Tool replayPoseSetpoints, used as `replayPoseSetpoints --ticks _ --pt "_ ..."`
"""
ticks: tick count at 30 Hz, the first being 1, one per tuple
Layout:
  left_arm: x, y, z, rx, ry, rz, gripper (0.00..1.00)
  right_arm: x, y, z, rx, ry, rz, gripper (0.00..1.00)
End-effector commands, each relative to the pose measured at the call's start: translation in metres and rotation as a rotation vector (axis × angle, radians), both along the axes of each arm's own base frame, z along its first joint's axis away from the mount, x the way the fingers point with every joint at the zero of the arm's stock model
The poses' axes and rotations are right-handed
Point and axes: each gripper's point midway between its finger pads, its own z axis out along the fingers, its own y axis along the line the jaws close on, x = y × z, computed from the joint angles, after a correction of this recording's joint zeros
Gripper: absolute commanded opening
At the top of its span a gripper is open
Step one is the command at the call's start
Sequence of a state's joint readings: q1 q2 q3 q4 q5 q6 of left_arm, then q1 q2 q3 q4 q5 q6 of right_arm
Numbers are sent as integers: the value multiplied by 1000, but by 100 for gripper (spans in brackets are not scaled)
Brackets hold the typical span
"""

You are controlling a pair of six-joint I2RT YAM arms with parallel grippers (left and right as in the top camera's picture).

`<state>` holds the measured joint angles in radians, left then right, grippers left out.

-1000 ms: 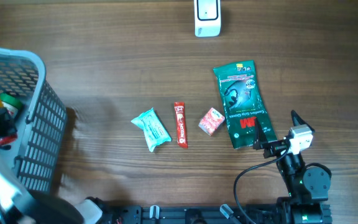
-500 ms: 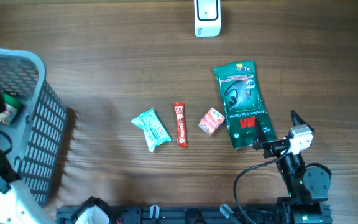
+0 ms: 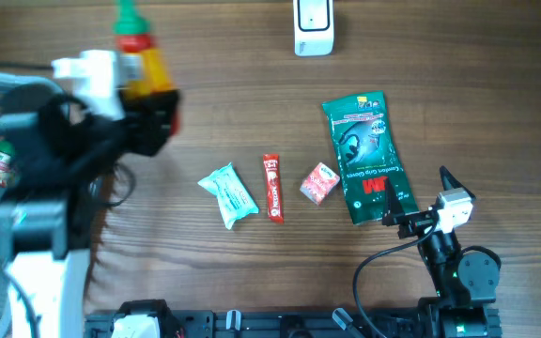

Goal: Scan the item barcode
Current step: 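Lift the sauce bottle out and carry it between sachet and Kleenex, then set the sauce bottle upright and open the left gripper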

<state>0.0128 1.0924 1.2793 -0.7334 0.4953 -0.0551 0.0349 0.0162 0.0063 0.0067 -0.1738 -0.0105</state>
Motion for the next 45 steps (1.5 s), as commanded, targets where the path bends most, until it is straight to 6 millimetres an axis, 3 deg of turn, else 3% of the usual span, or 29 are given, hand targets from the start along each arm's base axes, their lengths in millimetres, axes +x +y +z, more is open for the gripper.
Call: replayPoseSetpoints --ticks 1,4,6,10,13,18,21,22,23,24,27,29,34,35,37,39,42,45 --pt "20 -40 -38 53 112 -72 44 0 -2 2 -13 -14 -12 99" --pt "26 -80 -83 79 237 -177 44 0 -2 2 -13 -14 -12 100" --pt "26 -109 -126 111 352 -251 45 0 -2 2 -13 -14 -12 100" --pt "15 -152 -208 154 587 -319 45 0 -2 2 -13 -14 -12 100" --pt "0 -177 -259 186 721 -350 45 0 -2 2 -13 -14 -12 100" --pt "-11 -212 -304 160 832 -289 48 0 -2 2 -13 -14 -12 100" --pt "-11 -210 -317 158 887 -146 54 0 -2 2 -13 -14 -12 100" --pt "-11 -208 -319 169 889 -106 62 0 -2 2 -13 -14 -12 100" --pt "-12 -209 -320 176 889 -97 75 0 -2 2 -12 -14 -12 100" --pt "-15 -211 -320 180 887 -105 100 0 -2 2 -12 -14 -12 100" --pt "-14 -215 -315 173 869 -102 100 0 -2 2 -13 -14 -12 100" --pt "-8 -216 -302 158 838 -96 100 0 -2 2 -13 -14 -12 100" --pt "22 -212 -228 116 621 -43 100 0 -2 2 -13 -14 -12 100" --pt "30 -209 -193 102 524 -57 100 0 -2 2 -13 -14 -12 100" --pt "29 -202 -145 78 408 -95 100 0 -2 2 -13 -14 -12 100" --pt "22 -193 -126 83 371 -102 100 0 -2 2 -13 -14 -12 100" --pt "17 -176 -116 162 320 -100 100 0 -2 2 -12 -14 -12 100" --pt "36 -147 -90 192 208 32 100 0 -2 2 -13 -14 -12 100"
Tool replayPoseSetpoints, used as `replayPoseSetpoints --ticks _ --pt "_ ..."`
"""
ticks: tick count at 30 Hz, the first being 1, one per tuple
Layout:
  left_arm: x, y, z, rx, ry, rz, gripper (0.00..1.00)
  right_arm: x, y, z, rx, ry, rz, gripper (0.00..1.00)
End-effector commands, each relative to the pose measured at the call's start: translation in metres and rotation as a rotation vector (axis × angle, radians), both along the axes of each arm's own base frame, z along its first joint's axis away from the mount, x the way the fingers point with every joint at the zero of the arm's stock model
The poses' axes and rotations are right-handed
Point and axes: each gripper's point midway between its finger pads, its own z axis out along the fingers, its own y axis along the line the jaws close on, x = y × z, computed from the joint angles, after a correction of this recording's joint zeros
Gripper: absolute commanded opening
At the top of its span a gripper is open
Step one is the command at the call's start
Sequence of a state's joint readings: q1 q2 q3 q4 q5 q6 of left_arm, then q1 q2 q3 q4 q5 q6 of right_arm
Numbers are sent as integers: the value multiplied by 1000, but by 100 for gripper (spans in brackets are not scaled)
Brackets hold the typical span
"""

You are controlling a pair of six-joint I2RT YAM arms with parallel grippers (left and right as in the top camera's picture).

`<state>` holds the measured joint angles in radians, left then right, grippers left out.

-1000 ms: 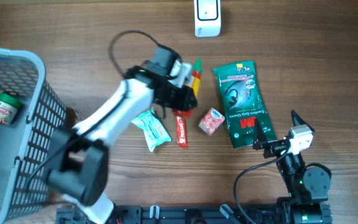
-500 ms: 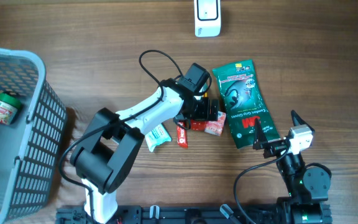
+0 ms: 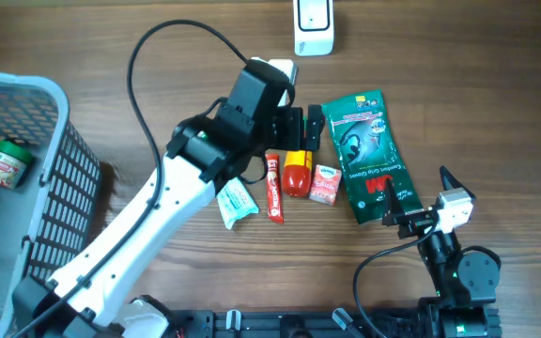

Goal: Scan the item barcode
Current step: 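Set the sauce bottle upright and open the left gripper, then move the left gripper into the basket and grasp the green-lidded jar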

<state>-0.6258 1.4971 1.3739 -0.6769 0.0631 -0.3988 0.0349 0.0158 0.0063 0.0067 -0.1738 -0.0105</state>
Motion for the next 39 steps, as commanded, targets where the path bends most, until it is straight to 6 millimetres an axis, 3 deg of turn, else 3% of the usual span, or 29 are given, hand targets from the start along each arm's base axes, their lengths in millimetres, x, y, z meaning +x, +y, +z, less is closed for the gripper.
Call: replayPoseSetpoints --ticks 1,3,5,6,9,12,14,16,19,22,26,28,31,36,39 --pt "29 45 29 104 -165 154 100 0 -2 2 -13 -13 -12 100" --pt "45 96 78 128 -298 340 100 0 -2 2 -13 -13 -12 100" --pt "48 153 123 129 -404 534 100 0 -2 2 -12 -13 -12 100" --pt "46 180 139 123 -438 624 100 0 -2 2 -13 -13 -12 100" --pt "22 283 179 26 -519 1007 100 0 -2 2 -13 -13 -12 100" --pt "-14 365 189 -96 -540 1338 100 0 -2 2 -13 -13 -12 100" --pt "-41 417 175 -193 -504 1602 100 0 -2 2 -13 -13 -12 100" --pt "-59 453 152 -296 -454 1827 100 0 -2 2 -13 -13 -12 100" --pt "-68 483 124 -433 -401 2051 100 0 -2 2 -12 -13 -12 100" --pt "-64 502 92 -559 -348 2220 100 0 -2 2 -13 -13 -12 100" --pt "-48 524 43 -465 -218 2290 100 0 -2 2 -12 -13 -12 100" --pt "-37 526 20 -455 -145 2297 100 0 -2 2 -13 -13 -12 100" --pt "-38 534 -22 -408 -47 2401 100 0 -2 2 -13 -13 -12 100" --pt "-38 537 -87 -639 160 2619 100 0 -2 2 -12 -13 -12 100" --pt "-36 546 -105 -672 206 2633 100 0 -2 2 -13 -13 -12 99"
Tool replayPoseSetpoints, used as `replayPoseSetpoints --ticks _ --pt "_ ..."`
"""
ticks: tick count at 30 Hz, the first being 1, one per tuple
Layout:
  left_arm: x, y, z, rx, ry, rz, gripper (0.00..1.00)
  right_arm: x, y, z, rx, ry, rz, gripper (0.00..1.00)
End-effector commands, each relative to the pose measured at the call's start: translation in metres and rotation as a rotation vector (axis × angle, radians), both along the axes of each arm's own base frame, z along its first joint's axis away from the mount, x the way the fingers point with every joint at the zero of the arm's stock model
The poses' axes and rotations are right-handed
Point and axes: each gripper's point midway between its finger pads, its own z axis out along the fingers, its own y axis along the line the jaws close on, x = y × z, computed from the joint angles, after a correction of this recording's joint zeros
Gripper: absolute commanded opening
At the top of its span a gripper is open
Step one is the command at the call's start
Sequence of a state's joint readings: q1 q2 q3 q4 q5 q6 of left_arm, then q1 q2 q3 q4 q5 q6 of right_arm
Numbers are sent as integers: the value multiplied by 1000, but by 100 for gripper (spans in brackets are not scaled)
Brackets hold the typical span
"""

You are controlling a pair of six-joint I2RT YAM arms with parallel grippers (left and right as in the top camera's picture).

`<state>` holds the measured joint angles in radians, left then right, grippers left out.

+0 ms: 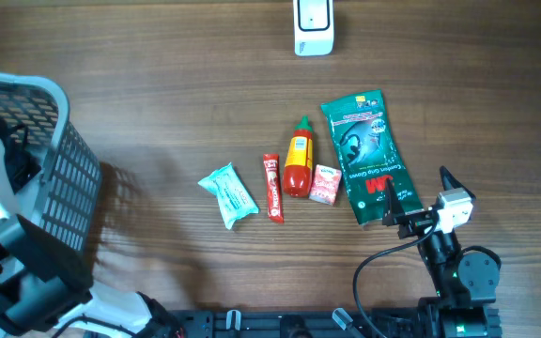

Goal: Scan the item barcode
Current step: 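Move the left gripper into the basket and grasp the green-lidded jar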

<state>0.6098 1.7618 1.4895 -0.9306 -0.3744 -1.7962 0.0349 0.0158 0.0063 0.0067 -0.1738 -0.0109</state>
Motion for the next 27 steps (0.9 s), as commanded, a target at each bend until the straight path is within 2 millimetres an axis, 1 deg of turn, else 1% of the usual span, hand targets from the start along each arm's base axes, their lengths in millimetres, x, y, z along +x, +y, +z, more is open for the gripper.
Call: replayPoseSetpoints --ticks 1,4,8,10,12,14,15,17,18,20,22,24,27 --pt "4 9 -26 -82 -59 84 100 0 -2 2 -12 -13 -12 100" --pt "13 16 -48 -98 -57 82 100 0 -2 2 -12 -13 -12 100" --pt "26 26 -69 -92 -67 82 100 0 -2 2 -12 -13 -12 100" --pt "28 28 -80 -97 -60 84 100 0 -2 2 -12 -13 -12 100" --pt "26 26 -92 -115 -34 85 99 0 -2 2 -12 -13 -12 100" --pt "23 24 -102 -133 -9 87 96 0 -2 2 -13 -13 -12 100" --pt "21 23 -107 -146 9 89 89 0 -2 2 -12 -13 -12 100" --pt "14 18 -114 -170 45 92 79 0 -2 2 -12 -13 -12 100" --pt "7 13 -115 -191 74 95 78 0 -2 2 -12 -14 -12 100" --pt "0 8 -117 -210 103 96 78 0 -2 2 -12 -13 -12 100" --pt "-4 4 -117 -225 126 91 72 0 -2 2 -12 -13 -12 100" --pt "-13 -3 -118 -253 164 93 66 0 -2 2 -12 -13 -12 100" --pt "-22 -10 -115 -276 197 95 66 0 -2 2 -13 -13 -12 100"
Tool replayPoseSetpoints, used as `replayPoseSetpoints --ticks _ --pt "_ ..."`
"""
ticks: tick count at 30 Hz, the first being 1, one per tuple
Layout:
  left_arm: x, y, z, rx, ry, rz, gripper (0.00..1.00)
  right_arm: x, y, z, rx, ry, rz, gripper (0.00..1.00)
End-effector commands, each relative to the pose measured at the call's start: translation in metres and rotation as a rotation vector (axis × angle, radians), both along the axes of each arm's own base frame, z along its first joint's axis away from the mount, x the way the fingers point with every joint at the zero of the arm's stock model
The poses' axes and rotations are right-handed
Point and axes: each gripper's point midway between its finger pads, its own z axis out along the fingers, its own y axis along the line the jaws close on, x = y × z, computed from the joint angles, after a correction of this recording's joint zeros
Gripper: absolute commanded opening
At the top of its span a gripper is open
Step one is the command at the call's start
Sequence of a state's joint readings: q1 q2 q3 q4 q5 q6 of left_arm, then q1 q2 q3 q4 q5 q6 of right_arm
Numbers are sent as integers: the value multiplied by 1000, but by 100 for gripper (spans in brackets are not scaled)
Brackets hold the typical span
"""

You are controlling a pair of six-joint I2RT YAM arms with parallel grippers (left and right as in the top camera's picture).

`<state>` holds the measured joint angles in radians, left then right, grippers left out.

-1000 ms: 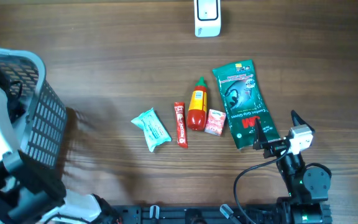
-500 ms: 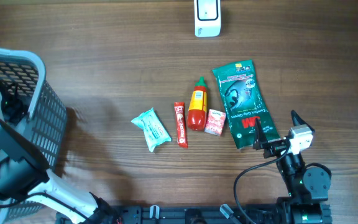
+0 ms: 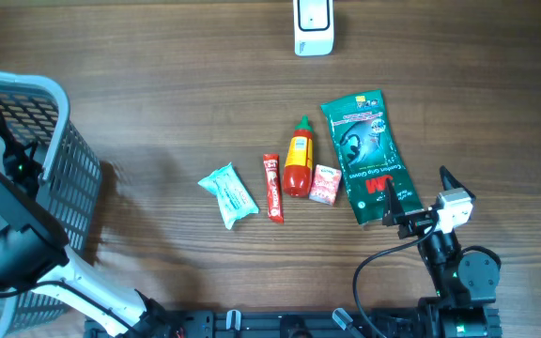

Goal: Scan the item barcode
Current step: 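Move the left gripper into the basket and grasp the green-lidded jar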

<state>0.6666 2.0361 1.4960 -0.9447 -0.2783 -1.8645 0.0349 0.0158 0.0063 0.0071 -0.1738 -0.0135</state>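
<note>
A white barcode scanner (image 3: 313, 26) stands at the table's far edge. Lying mid-table is a sauce bottle (image 3: 298, 164) with a green cap, a yellow label and a red body, and no gripper is near it. My left arm (image 3: 7, 239) hangs over the grey basket (image 3: 64, 164) at the far left, and its fingers do not show clearly. My right gripper (image 3: 416, 197) rests open at the lower right, beside the lower corner of the green glove bag (image 3: 364, 156), holding nothing.
A teal packet (image 3: 229, 194), a red stick packet (image 3: 272, 187) and a small pink packet (image 3: 324, 184) lie in a row around the bottle. The right arm's cable (image 3: 374, 268) loops near the front edge.
My left arm has shifted a little over the basket. The bottle, the packets, the scanner and the right arm are where they were.
My left gripper held the sauce bottle up near the basket at the upper left. Then it was down among the packets with the bottle between the red stick and the pink packet. After that the bottle lay there alone and the arm was back over the basket.
</note>
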Motion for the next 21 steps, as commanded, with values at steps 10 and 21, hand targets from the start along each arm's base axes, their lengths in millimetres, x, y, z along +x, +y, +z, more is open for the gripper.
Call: replayPoseSetpoints --ticks 10,21 --pt "-17 -5 131 176 -171 -109 60 0 -2 2 -10 -12 -12 100" --pt "-44 -81 326 478 -708 -390 65 0 -2 2 -10 -12 -12 100"
